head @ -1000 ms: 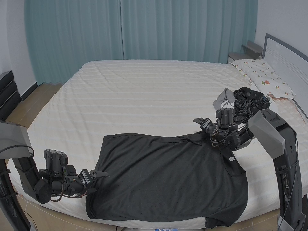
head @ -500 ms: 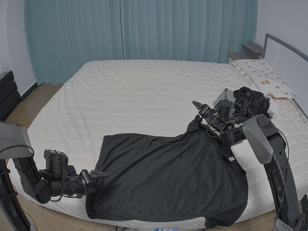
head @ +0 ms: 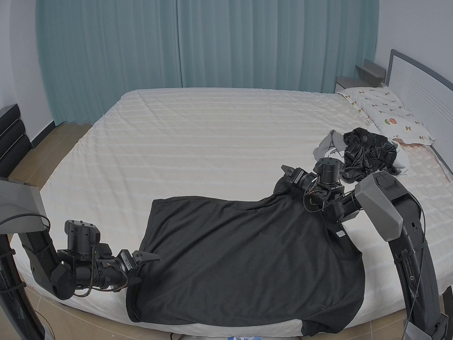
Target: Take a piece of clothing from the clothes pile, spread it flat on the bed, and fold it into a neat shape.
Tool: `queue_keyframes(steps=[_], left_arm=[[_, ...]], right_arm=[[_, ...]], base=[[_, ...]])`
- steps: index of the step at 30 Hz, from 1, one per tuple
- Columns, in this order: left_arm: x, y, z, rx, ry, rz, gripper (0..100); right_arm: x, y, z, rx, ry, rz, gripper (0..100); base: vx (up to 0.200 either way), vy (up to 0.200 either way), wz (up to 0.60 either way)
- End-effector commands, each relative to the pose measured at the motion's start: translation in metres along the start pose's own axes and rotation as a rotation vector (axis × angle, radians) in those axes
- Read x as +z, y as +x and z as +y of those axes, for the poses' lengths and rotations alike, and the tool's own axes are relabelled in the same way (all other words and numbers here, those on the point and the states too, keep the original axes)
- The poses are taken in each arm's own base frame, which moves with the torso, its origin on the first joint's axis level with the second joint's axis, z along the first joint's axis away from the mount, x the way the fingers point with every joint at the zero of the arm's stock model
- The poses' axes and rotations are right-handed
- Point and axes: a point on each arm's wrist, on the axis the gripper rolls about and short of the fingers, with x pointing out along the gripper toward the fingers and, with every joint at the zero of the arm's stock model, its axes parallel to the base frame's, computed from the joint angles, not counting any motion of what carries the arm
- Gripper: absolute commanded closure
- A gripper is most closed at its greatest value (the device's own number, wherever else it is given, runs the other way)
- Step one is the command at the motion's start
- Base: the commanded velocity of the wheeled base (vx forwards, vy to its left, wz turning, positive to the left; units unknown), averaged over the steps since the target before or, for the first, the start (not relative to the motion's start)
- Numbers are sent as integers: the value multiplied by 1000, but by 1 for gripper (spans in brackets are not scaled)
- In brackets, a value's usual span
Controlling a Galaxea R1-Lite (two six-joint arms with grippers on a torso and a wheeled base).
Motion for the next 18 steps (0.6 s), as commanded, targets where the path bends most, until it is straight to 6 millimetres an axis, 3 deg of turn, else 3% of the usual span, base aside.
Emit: queue_keyframes(steps=[1, 8, 14, 18], left_arm=[[0, 0, 0, 0, -1, 1, 0], [0, 0, 0, 0, 1, 1, 0], [0, 0, 0, 0, 1, 1, 0], [0, 0, 0, 0, 1, 1, 0]], right_arm=[[-9, -2, 14, 19, -26, 38, 0], [-32, 6, 17, 3, -71, 94, 0], [-24, 6, 15, -40, -74, 95, 0], [-6, 0, 20, -49, -71, 60, 0]], base=[[0, 0, 0], [0, 0, 0], [0, 0, 0], [0, 0, 0]])
